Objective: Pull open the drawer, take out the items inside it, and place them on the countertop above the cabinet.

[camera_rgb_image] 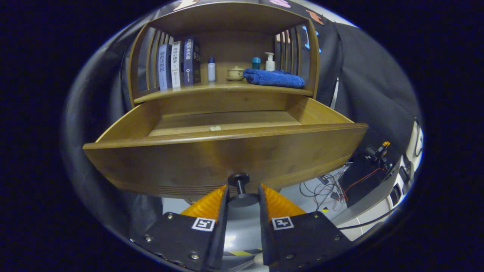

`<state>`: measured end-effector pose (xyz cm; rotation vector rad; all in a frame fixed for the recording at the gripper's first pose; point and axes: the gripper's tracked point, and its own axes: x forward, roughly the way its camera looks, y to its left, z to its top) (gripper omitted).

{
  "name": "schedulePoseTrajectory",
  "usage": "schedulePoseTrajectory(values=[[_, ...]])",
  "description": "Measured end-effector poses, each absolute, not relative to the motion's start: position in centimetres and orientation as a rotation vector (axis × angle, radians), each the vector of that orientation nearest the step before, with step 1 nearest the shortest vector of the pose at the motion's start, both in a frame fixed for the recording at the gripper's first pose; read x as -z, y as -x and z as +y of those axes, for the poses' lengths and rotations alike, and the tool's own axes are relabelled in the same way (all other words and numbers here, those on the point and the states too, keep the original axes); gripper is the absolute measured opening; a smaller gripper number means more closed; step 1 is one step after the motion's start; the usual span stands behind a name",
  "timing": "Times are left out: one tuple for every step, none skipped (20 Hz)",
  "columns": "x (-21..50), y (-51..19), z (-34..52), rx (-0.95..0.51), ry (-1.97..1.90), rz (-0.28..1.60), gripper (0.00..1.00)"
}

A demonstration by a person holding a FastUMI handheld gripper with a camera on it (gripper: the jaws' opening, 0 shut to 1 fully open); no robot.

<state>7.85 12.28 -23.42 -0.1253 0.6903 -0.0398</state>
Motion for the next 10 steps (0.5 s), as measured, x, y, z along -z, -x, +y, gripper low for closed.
schedulePoseTrajectory(values=[[23.25, -7.64, 12.29, 0.039, 0.135, 0.692, 0.4], [23.09, -7.46, 12.21, 0.037, 0.143, 0.693, 0.4], [22.94, -7.37, 12.24, 0.035, 0.151, 0.696, 0.4], [22.91, -7.25, 12.23, 0.034, 0.158, 0.698, 0.4], [22.81, -7.13, 12.17, 0.033, 0.163, 0.701, 0.4], [22.86, -7.09, 12.13, 0.031, 0.167, 0.703, 0.4], [22.82, -7.11, 12.18, 0.029, 0.169, 0.704, 0.4], [22.79, -7.0, 12.1, 0.028, 0.165, 0.703, 0.4], [22.71, -6.99, 12.07, 0.028, 0.157, 0.701, 0.41], [22.81, -6.77, 12.17, 0.018, 0.147, 0.708, 0.41]])
